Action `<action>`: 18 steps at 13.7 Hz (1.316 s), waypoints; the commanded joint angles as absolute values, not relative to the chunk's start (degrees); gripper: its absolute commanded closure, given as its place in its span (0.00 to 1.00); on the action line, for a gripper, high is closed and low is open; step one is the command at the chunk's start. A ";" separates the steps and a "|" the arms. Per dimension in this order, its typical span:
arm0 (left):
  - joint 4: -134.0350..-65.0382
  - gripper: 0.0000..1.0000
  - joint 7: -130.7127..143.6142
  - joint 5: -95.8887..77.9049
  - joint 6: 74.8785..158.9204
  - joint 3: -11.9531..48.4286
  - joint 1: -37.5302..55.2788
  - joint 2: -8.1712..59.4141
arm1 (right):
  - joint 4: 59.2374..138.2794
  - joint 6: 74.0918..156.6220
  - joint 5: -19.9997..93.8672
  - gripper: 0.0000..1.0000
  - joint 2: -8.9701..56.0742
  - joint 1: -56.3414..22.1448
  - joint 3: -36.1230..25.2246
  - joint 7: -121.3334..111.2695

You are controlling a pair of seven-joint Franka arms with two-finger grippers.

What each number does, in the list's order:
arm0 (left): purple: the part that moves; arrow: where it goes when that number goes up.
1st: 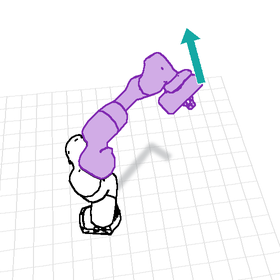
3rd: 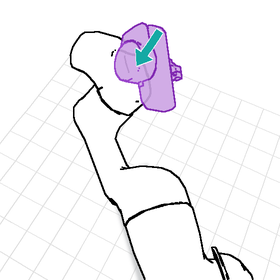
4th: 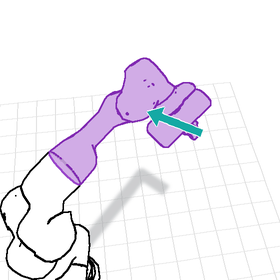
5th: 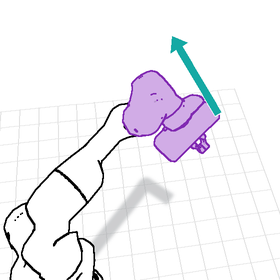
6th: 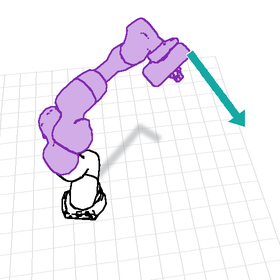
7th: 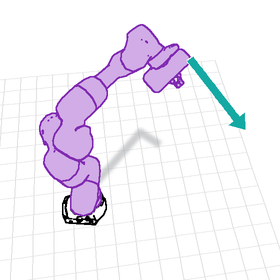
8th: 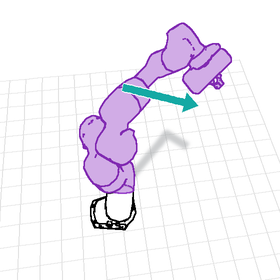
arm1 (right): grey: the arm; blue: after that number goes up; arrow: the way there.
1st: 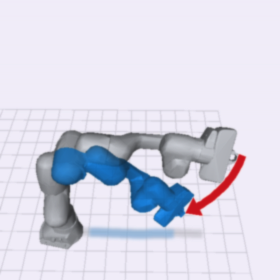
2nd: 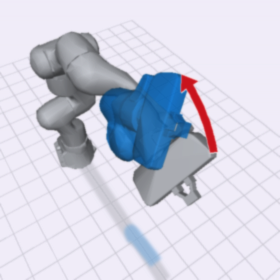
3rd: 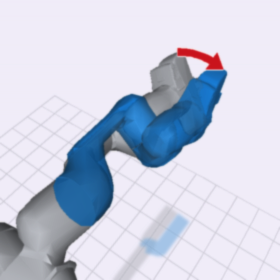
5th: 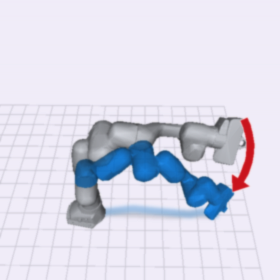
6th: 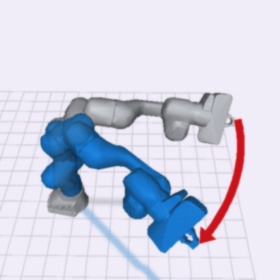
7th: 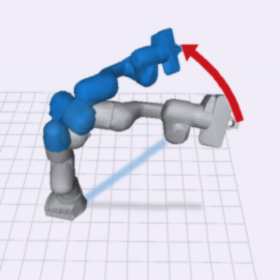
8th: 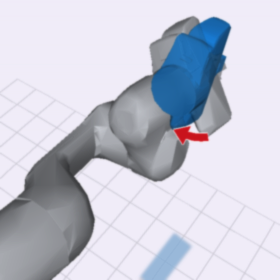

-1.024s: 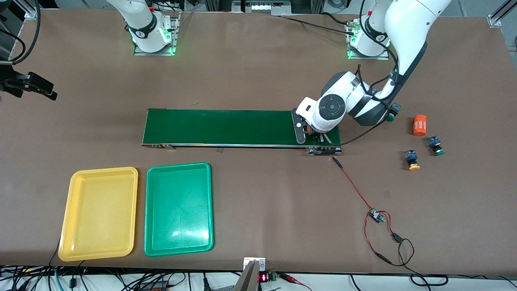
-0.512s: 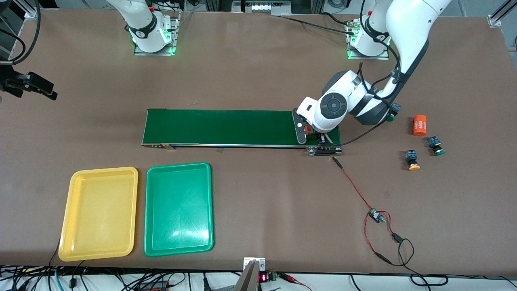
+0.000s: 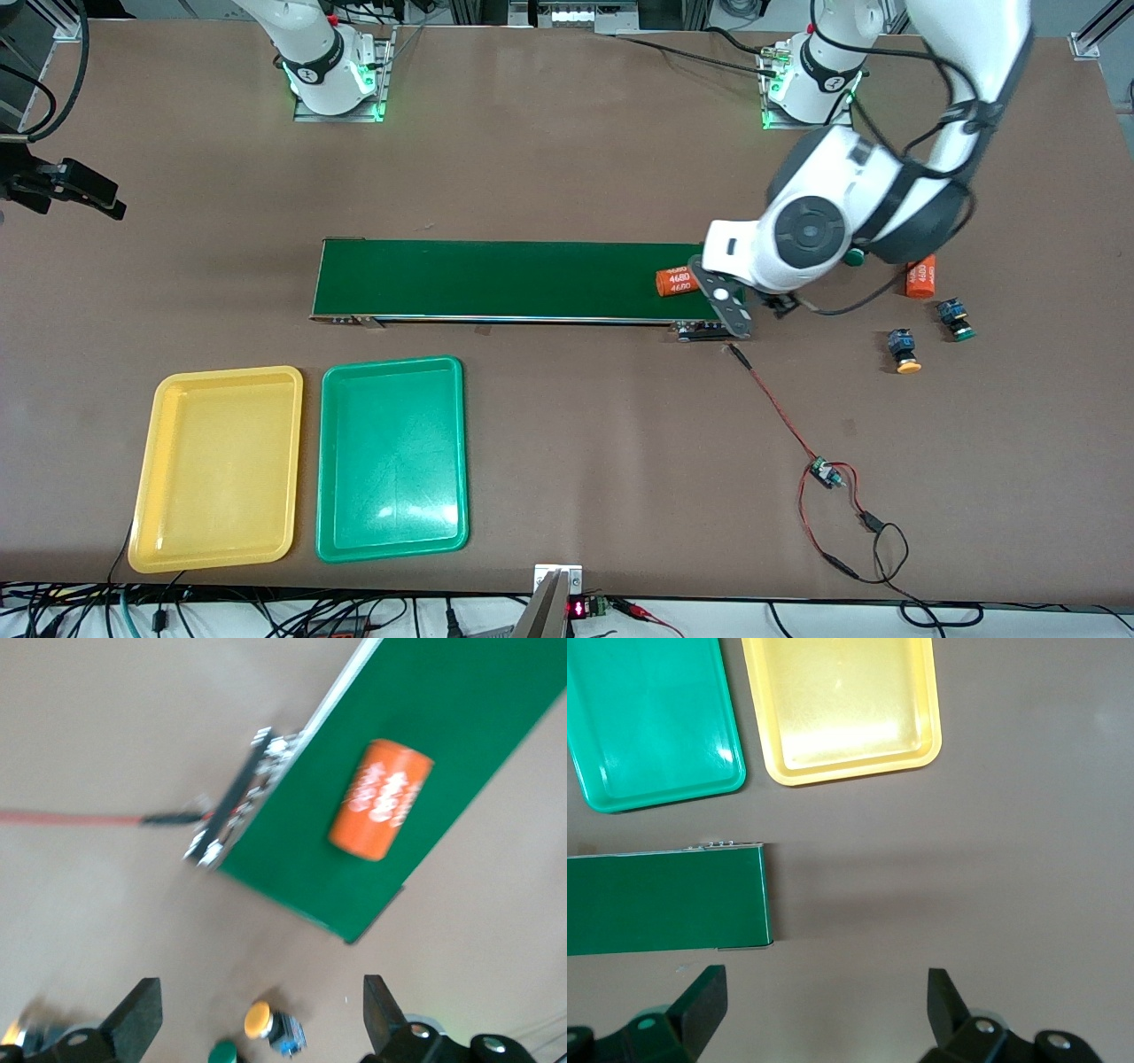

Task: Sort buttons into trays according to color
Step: 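Lower the orange cylinder onto the conveyor belt and open the left gripper, then move the left gripper back over a yellow-capped button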

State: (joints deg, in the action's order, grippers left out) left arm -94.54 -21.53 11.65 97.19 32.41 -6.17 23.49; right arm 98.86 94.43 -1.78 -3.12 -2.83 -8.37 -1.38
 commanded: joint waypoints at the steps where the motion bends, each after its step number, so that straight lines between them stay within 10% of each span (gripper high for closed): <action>1: -92.46 0.00 -17.67 11.24 95.71 32.61 -12.81 24.52 | 98.26 93.69 -0.79 0.00 -2.99 -2.29 -8.26 -2.02; 7: -80.34 0.00 -18.19 21.07 95.98 28.23 -18.81 35.32 | 98.26 93.69 -0.79 0.00 -3.08 -2.37 -8.26 -2.20; 18: -79.46 0.00 -17.14 25.75 106.79 20.30 -20.83 42.01 | 98.35 93.69 -0.79 0.00 -2.99 -2.37 -8.26 -2.20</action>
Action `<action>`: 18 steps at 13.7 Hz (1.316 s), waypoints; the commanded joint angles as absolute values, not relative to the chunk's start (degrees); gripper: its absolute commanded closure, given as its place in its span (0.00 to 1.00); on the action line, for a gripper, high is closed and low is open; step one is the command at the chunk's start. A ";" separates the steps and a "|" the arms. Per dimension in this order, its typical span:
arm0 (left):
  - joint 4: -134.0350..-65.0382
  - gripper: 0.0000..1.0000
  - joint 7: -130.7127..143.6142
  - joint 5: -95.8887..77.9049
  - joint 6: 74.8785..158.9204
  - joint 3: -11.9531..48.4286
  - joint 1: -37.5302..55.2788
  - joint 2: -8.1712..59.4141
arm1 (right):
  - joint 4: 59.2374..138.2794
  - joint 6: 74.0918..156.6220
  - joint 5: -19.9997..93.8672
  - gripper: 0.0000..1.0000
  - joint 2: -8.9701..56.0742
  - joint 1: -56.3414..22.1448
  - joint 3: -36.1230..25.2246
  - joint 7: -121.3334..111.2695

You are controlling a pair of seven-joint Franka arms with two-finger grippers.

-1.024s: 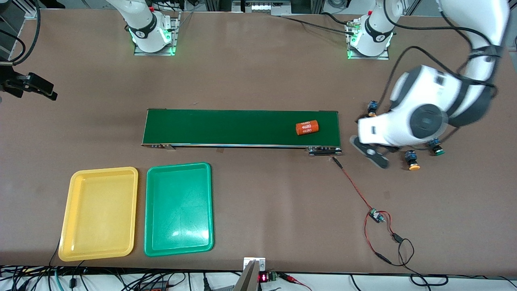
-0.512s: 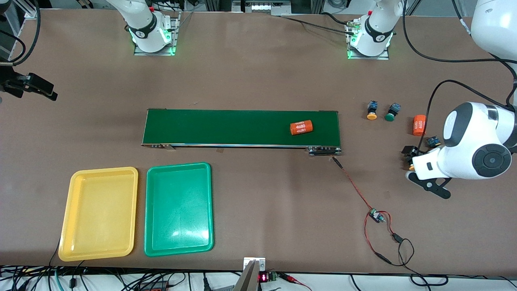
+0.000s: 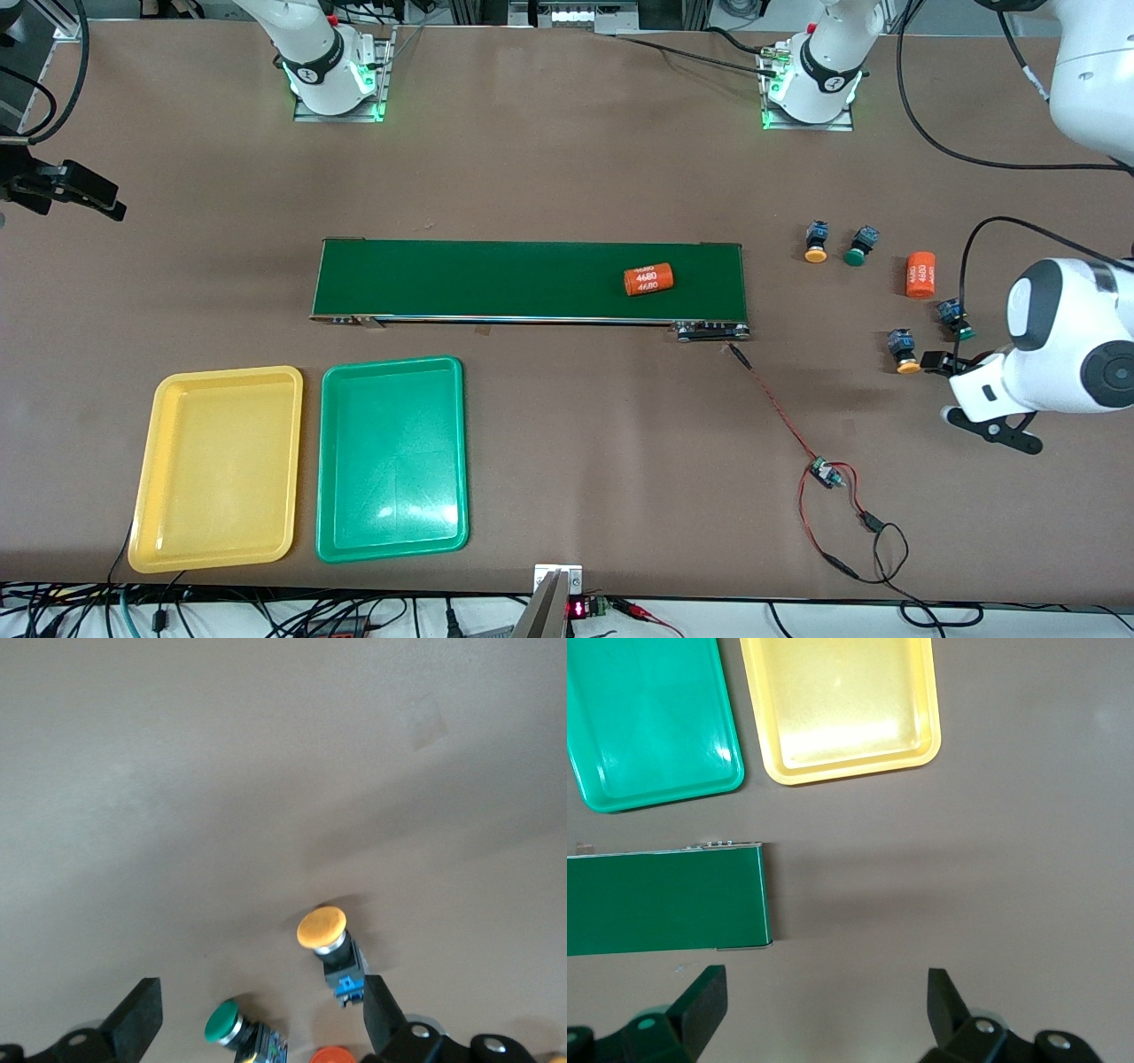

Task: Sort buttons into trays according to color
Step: 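Move the left gripper back over a yellow-capped button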

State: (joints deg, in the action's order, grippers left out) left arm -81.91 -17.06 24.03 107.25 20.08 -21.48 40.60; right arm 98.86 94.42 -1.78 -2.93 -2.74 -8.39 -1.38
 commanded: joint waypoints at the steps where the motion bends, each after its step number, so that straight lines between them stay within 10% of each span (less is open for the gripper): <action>1: -79.28 0.00 -16.96 25.58 106.79 20.39 -21.09 42.36 | 98.44 93.69 -0.79 0.00 -2.99 -2.37 -8.26 -2.20; 18: -79.28 0.00 -4.83 22.94 106.79 20.39 -21.36 42.54 | 98.53 93.69 -0.79 0.00 -2.90 -1.58 -8.26 -2.20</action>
